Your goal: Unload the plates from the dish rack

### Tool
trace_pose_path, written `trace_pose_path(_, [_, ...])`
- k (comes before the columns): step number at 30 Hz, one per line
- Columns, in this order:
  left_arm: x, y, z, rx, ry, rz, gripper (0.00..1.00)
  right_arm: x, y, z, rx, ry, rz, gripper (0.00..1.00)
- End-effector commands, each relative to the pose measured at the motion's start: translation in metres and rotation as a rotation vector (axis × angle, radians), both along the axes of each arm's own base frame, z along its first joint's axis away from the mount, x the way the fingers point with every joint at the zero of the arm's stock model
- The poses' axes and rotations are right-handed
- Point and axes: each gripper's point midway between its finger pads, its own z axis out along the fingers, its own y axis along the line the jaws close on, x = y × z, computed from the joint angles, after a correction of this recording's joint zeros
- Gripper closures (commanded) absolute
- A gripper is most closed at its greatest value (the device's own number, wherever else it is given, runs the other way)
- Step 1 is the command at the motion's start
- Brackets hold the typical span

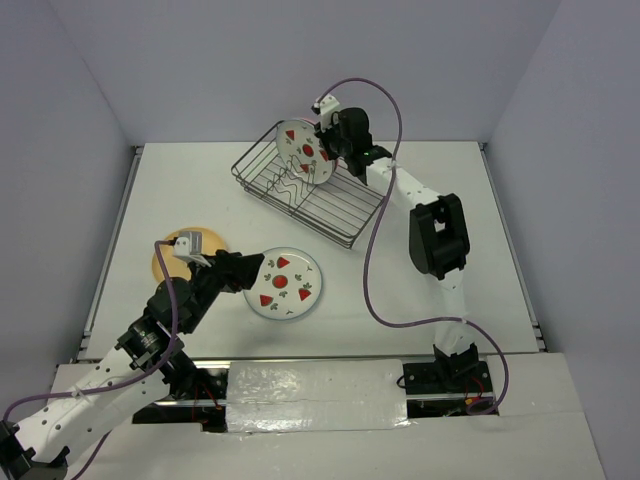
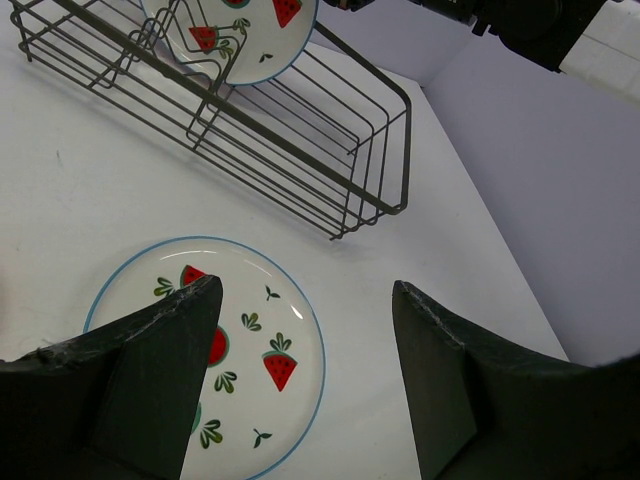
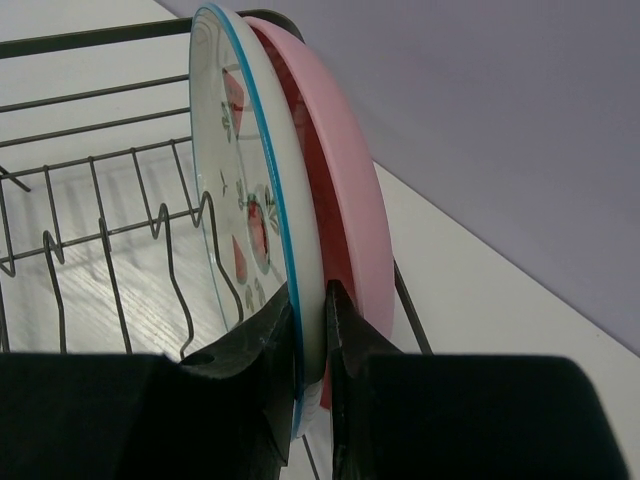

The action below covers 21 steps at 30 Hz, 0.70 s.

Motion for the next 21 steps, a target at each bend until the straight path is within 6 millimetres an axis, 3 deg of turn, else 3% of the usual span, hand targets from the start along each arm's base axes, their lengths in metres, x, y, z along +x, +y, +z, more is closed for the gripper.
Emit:
trace_pose_path(1, [0.001,0.001,0.017,-0.038,-0.039,0.01,0.19,-0.002,0.018,0.099,0.093,-0.199,0.008,1.0])
trace_pose_path(13, [0.002,-0.002,0.015,-0.038,-0.033,0.002,0.19,-0.006,0.011,0.144,0.09,-0.335,-0.005,1.0])
trace_pose_path(21, [0.003,-0.002,0.014,-0.031,-0.029,0.008,0.19,-0.011,0.016,0.174,0.149,-0.376,0.018,1.0])
